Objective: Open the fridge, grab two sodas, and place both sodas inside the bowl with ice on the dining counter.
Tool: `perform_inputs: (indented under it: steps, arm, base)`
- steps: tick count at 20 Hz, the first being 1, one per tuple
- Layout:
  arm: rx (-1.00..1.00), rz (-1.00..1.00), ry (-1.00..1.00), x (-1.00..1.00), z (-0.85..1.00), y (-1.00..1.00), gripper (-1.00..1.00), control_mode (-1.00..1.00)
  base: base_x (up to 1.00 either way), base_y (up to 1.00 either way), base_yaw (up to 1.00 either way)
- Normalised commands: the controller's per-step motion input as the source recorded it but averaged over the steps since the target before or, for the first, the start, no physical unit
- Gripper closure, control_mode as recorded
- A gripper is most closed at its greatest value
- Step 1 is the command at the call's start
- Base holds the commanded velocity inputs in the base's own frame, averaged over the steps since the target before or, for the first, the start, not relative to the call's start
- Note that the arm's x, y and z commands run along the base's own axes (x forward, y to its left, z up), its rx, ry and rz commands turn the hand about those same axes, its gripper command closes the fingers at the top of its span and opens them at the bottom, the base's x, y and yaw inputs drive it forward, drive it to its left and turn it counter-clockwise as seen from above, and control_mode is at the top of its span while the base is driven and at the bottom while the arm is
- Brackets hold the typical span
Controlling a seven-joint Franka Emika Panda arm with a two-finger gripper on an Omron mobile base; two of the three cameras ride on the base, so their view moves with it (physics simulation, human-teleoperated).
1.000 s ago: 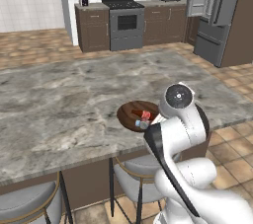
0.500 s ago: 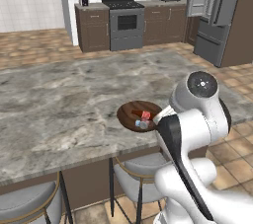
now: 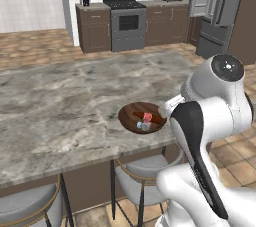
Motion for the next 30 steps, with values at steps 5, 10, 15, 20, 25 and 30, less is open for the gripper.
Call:
perform_inputs:
  steps: [5, 10, 15, 20, 25, 30]
  arm:
    - [0.18, 0.0, -0.01, -0.07, 0.0, 0.0, -1.0, -1.0]
    - [0.16, 0.0, 0.0, -0.01, 0.0, 0.0, -1.0, -1.0]
    - [0.08, -0.05, 0.0, -0.22, 0.01, -0.02, -1.0, -1.0]
    - [0.0, -0.01, 0.0, -0.07, 0.0, 0.0, -1.0, -1.0]
    - [0.0, 0.0, 0.0, 0.0, 0.0, -0.07, -1.0, -1.0]
    - [0.0, 0.0, 0.0, 0.01, 0.0, -0.12, -1.0, -1.0]
  base:
    - [0.0, 0.0, 0.0]
    - [0.0, 0.0, 0.0]
    - [0.0, 0.0, 0.0]
    - [0.0, 0.0, 0.0]
    - [0.0, 0.0, 0.0]
    - [0.0, 0.0, 0.0]
